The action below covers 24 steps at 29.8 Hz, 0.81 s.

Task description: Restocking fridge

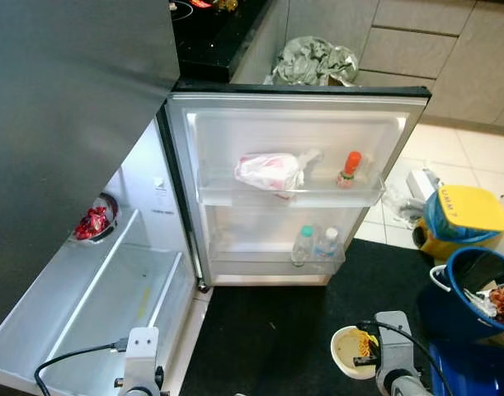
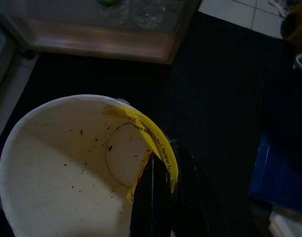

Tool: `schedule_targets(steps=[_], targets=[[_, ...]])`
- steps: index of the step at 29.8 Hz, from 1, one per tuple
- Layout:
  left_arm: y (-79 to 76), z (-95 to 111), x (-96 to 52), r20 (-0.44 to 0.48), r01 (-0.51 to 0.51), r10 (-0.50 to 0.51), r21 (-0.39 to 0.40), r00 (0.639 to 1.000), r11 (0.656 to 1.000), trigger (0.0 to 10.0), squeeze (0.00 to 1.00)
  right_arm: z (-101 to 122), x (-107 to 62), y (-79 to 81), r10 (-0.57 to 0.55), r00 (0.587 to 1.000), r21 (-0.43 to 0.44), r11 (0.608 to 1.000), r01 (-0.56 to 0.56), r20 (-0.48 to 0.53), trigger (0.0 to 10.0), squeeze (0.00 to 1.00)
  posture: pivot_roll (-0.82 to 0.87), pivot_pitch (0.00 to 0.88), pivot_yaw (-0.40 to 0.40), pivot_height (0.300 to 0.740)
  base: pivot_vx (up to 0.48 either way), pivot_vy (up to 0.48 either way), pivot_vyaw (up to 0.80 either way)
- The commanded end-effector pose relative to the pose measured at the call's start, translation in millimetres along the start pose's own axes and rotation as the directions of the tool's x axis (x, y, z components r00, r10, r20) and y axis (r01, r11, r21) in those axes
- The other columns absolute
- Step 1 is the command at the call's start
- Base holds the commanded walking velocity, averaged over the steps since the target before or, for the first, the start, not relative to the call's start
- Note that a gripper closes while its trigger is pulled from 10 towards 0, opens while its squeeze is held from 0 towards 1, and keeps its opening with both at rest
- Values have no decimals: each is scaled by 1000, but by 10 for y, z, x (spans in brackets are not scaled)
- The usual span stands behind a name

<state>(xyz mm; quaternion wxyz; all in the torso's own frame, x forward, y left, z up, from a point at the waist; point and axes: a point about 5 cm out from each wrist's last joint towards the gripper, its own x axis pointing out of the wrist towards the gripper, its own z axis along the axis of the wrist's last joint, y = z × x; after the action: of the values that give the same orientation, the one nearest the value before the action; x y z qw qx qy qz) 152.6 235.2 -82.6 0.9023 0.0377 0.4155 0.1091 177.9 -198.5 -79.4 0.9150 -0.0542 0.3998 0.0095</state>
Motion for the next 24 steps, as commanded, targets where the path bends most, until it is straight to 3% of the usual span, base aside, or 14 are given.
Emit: schedule_targets(steps=[1, 9, 15, 20, 24], targets=[[-69, -157, -45, -55, 4, -5, -17, 998, 1000, 10000, 0, -65, -18, 8, 18, 999, -33, 999, -19, -28, 10000, 0, -29, 68, -114, 740, 0, 0, 0], [-120, -194, -61, -60, 46, -43, 59, 997, 997, 10000, 0, 9, 8, -12, -5, 1000, -11, 1000, 5, -11, 10000, 0, -27, 79, -80, 740, 0, 0, 0], [-103, -108, -29, -41, 45, -42, 90, 998, 995, 10000, 0, 26, 11, -2, -21, 1000, 3, 1000, 21, 5, 10000, 0, -40, 82, -54, 740, 0, 0, 0], [-118, 69, 22, 14, 71, -74, 161, 997, 984, 10000, 0, -55, -20, 33, -24, 1000, 19, 1000, 24, -1, 10000, 0, -47, 81, -49, 740, 0, 0, 0], [-150, 125, 36, 32, 81, -88, 165, 996, 983, 10000, 0, -80, -29, 24, -28, 1000, 19, 999, 28, -8, 10000, 0, -49, 77, -51, 740, 0, 0, 0]])
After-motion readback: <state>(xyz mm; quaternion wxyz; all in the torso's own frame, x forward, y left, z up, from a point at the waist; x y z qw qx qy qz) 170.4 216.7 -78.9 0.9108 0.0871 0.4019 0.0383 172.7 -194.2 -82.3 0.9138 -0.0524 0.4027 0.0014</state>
